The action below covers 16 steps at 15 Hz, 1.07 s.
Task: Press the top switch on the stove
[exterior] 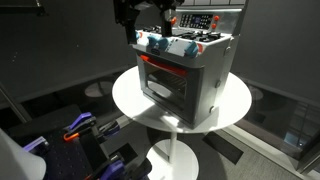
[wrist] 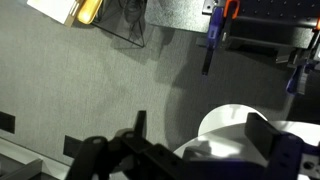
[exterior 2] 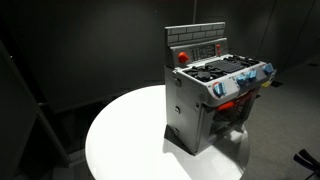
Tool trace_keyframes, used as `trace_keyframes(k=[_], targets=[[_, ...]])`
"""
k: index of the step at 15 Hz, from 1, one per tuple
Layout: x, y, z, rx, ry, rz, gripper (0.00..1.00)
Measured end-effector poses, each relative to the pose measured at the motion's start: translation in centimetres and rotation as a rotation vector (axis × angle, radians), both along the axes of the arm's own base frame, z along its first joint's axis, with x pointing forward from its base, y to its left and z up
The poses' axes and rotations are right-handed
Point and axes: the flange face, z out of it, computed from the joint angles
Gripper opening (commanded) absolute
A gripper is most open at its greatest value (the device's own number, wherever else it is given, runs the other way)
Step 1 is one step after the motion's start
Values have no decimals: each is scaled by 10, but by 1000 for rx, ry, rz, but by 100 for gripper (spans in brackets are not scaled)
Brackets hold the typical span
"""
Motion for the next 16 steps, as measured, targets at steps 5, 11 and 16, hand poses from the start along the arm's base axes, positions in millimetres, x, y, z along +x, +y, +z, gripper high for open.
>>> trace_keyframes(k=[5,11,16], targets=[[38,4,40,43,-132,1,100],[99,8,62,91,-297,-19,100],[144,11,61,106,-406,-53,100]])
